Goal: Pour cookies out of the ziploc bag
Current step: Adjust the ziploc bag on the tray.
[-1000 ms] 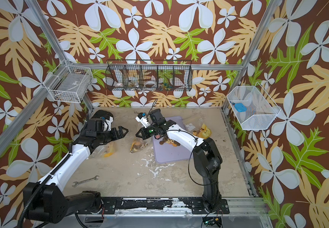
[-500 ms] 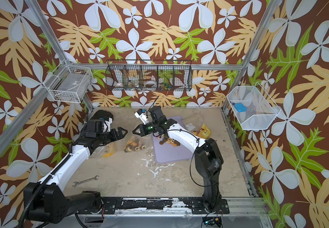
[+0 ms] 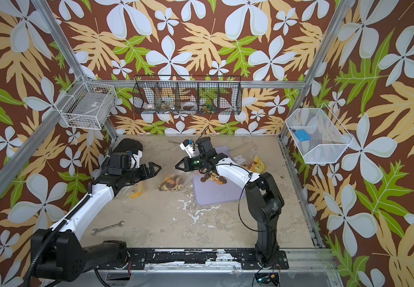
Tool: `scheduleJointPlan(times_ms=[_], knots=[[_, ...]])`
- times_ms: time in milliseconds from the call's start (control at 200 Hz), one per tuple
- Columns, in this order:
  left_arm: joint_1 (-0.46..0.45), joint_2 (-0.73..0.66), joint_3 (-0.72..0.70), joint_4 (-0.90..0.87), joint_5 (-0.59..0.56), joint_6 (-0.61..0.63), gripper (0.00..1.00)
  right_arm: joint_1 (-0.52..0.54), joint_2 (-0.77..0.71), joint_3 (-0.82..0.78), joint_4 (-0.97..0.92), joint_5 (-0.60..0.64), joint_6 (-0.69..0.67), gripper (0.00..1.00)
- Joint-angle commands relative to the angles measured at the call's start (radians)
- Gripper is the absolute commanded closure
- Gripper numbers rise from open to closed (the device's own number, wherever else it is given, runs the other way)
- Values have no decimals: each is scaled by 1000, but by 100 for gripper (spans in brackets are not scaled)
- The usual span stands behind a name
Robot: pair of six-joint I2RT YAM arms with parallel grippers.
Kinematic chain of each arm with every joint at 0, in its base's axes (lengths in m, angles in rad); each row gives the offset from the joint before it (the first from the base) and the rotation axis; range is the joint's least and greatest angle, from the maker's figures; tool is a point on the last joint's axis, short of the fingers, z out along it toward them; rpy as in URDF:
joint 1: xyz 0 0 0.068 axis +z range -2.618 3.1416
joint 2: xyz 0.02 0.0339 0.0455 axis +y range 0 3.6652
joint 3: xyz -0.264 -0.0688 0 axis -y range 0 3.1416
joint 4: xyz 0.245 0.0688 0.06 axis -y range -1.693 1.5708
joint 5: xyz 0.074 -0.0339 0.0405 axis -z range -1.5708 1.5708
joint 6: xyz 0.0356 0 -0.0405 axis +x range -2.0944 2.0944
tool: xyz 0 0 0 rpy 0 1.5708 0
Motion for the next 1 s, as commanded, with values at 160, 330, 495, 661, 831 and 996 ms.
scheduleJointPlan(times_ms=[160,330,495,661,831,996], knots=[[1,31,-63,114,126,-58,0,-91,-17,-88,75,8,22,93],[-1,65,-120,208,186,-129,0,-103,-12,-98,81,10,22,91],[-23,128,-135,261,207,-172,0,-104,-9,-106,97,1,39,91],[-23,135,-151,297,209,-197,0,-103,-15,-107,93,-11,35,91],[-23,140,-153,294,207,-191,0,-102,-20,-111,83,-26,31,92],[-24,138,-158,289,200,-180,0,-69,-36,-97,62,-39,31,92]])
